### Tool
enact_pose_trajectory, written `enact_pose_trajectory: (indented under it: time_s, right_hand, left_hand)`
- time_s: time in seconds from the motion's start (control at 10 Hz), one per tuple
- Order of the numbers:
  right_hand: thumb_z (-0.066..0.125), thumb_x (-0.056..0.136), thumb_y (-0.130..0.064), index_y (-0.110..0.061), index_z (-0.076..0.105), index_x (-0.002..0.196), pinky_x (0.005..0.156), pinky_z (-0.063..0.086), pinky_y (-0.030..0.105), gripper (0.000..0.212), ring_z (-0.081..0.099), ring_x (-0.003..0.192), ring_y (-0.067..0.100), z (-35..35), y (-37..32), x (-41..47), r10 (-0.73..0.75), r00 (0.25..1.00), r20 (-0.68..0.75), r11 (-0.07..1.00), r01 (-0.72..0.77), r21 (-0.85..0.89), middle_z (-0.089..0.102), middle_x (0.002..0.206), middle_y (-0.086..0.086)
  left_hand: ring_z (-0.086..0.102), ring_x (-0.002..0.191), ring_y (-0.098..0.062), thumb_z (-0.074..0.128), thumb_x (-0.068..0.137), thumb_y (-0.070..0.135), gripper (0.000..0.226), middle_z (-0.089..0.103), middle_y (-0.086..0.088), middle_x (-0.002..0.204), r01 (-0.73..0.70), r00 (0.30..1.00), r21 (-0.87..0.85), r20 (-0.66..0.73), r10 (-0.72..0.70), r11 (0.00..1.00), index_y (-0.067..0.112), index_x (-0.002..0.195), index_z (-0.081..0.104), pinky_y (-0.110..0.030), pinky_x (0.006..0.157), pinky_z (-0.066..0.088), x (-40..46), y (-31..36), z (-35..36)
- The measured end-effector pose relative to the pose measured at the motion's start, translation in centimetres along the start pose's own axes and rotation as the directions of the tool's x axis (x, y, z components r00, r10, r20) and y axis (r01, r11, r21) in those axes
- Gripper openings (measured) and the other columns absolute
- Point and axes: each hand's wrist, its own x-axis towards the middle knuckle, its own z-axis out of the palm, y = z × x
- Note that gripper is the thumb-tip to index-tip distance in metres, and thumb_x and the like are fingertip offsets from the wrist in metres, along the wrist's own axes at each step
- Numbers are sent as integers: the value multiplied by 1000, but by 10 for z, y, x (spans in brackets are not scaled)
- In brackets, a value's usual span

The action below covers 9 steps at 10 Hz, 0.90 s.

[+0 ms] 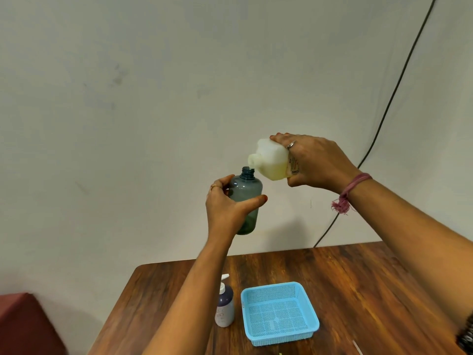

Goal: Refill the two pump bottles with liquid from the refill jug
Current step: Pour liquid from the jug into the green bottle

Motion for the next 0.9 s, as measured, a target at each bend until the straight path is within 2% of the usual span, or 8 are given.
enact_pose_trajectory:
  time_s: [0.2, 0.4, 0.9]
  right_hand:
    - [79, 67, -28, -23, 31, 146, 91, 47, 33, 92, 50, 125, 20, -1, 1, -1, 3, 1000, 1, 1000, -3, -4, 45, 145, -3]
    - [79, 67, -28, -22, 31, 146, 93, 46, 34, 93, 49, 126, 21, -3, 3, -1, -2, 1000, 5, 1000, 2, -11, 44, 146, -2]
    - [80, 67, -28, -22, 30, 146, 97, 44, 34, 94, 47, 129, 20, -3, 2, 0, 1, 1000, 11, 1000, -1, -10, 43, 147, -2]
  left_hand:
    - [51, 106, -11, 90, 55, 29, 84, 53, 6, 118, -5, 1000, 10, -4, 5, 1000, 19, 127, 49, -16, 77, 45, 0, 1, 3]
    - [51, 105, -11, 91, 55, 29, 84, 51, 8, 116, 0, 1000, 0, -3, 0, 1000, 20, 127, 48, -10, 72, 43, 0, 1, 5]
    - [51, 105, -11, 90, 55, 28, 83, 52, 7, 117, -2, 1000, -5, -2, 2, 1000, 19, 127, 49, -11, 74, 43, 1, 0, 4]
